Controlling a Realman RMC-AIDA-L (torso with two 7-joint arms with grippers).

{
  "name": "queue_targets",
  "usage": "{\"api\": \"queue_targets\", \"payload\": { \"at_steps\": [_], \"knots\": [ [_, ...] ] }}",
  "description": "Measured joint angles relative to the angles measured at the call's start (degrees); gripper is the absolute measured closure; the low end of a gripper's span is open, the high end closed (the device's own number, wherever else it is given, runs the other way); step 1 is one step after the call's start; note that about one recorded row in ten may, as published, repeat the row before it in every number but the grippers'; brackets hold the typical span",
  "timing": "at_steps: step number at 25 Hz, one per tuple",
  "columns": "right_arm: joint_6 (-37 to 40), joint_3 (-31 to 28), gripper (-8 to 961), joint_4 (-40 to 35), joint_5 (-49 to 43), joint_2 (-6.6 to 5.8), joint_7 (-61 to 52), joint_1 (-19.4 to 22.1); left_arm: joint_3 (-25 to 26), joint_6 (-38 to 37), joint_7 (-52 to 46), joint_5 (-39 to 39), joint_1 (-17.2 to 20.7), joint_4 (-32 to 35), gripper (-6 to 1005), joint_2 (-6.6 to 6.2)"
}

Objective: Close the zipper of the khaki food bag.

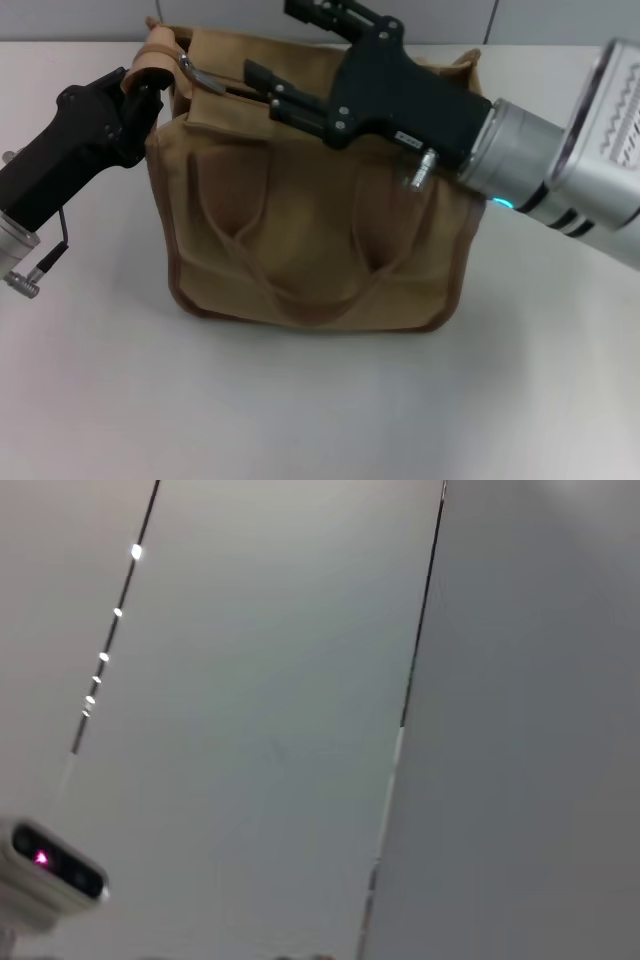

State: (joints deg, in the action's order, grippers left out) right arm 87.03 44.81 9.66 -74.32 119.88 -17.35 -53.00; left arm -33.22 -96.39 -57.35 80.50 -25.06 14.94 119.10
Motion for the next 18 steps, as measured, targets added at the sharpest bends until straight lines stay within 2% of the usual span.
{"api": "queue_targets", "payload": {
  "at_steps": [5,11,18],
  "knots": [
    [-1.4,-0.9,259,2.2,-0.7,0.01,8.9,-1.0,-0.1,-0.1,-0.3,0.0,-0.3,0.0,979,-0.01],
    [-5.3,-3.4,280,3.2,-2.6,0.01,13.6,-3.0,0.0,-0.2,-0.4,0.0,-0.6,0.0,978,0.00],
    [-10.3,-17.1,304,6.4,-14.9,-0.01,24.2,-3.8,0.0,-0.1,-0.5,0.0,-1.2,-0.2,979,0.03]
  ]
}}
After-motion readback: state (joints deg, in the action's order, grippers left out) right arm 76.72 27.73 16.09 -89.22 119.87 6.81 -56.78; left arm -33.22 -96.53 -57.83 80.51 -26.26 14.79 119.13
